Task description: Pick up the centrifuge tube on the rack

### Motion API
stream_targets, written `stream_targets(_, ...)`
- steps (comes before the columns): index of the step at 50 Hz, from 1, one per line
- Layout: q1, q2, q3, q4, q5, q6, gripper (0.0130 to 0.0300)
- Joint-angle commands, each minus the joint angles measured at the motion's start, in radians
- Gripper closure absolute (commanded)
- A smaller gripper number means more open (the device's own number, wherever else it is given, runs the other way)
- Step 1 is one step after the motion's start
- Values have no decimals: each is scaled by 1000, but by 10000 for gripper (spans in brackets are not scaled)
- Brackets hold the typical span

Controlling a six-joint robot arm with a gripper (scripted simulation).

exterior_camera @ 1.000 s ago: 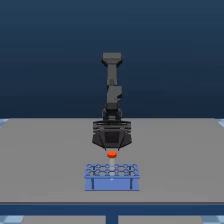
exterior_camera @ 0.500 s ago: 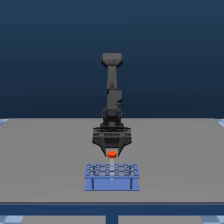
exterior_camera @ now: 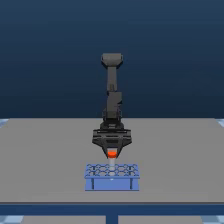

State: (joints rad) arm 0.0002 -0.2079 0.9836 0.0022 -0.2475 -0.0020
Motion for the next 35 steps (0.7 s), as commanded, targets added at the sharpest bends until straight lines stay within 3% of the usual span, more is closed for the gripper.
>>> stream_targets(1,0,0,0,0,-5,0,300)
stream_targets(21,0,0,0,0,-2,0,300)
stream_targets(31,0,-17,-8,0,22,0,300)
stream_targets(35,0,-32,-16,0,46,-1,300)
